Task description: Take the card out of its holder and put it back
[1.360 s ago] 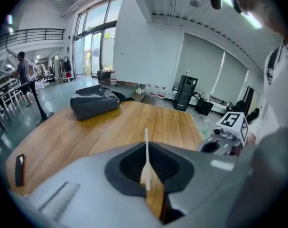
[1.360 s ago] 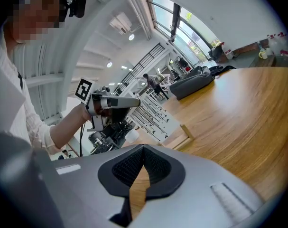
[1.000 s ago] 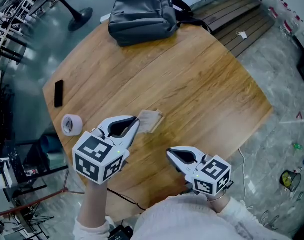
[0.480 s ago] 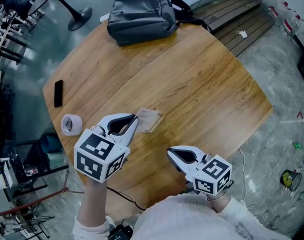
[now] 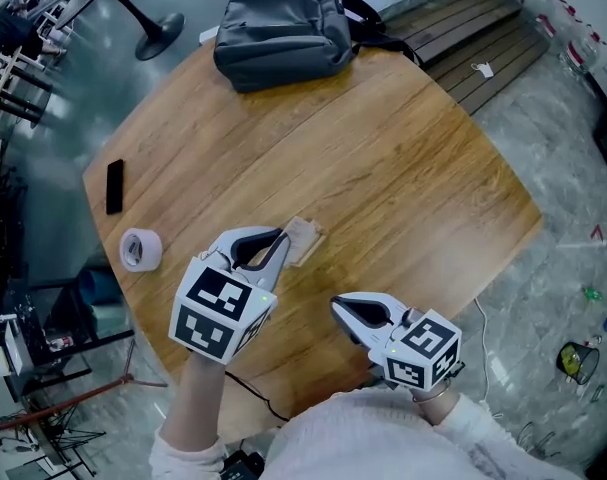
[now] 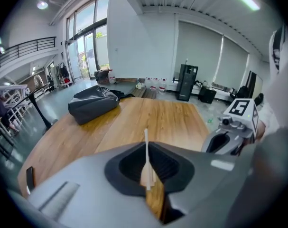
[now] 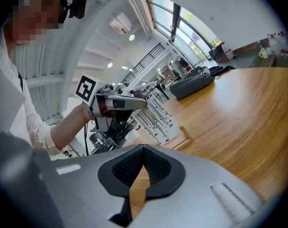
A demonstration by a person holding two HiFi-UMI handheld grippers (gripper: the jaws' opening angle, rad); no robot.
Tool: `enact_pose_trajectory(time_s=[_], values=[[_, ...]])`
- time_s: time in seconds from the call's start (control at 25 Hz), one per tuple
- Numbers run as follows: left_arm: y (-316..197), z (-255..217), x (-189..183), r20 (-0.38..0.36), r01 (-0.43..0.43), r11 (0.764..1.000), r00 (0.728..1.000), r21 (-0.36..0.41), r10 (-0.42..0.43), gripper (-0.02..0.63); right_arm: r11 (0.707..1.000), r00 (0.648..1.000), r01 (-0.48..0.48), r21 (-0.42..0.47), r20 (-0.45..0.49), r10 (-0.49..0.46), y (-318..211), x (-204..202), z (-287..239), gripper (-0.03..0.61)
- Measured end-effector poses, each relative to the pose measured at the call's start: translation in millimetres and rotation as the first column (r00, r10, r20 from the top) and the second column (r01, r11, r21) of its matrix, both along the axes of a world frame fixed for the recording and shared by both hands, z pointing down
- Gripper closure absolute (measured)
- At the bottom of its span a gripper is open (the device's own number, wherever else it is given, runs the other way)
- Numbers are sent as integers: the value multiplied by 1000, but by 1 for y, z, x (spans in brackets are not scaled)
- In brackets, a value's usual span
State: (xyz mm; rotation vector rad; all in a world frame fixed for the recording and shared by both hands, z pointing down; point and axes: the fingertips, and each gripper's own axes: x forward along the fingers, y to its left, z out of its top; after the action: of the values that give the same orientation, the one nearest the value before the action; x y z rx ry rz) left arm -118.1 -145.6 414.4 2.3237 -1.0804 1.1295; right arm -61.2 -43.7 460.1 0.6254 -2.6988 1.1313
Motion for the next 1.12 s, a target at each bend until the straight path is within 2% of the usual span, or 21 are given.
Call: enact_pose_trajectory(time_s=[0.2,0.72,0.96,1.12], values=[[2,18,1,-3,22,999,1000,-23,-23,592,1000,1000,-2,-3,-6,2,-1,3,1,578],[-4,36,-1,-28,62,998,998,-3,-62,589,1000,1000,0,-4,-24,0,1,5,2,578],[-7,37,-6,-64,94,995,994,15,-92,586,1000,999,2,4,-32,-2,4,4,1,578],[-8,35,-13,-107,155,988,983,25,-151,581,1000,999,9,10,-35,-9,7,4,-1,578]])
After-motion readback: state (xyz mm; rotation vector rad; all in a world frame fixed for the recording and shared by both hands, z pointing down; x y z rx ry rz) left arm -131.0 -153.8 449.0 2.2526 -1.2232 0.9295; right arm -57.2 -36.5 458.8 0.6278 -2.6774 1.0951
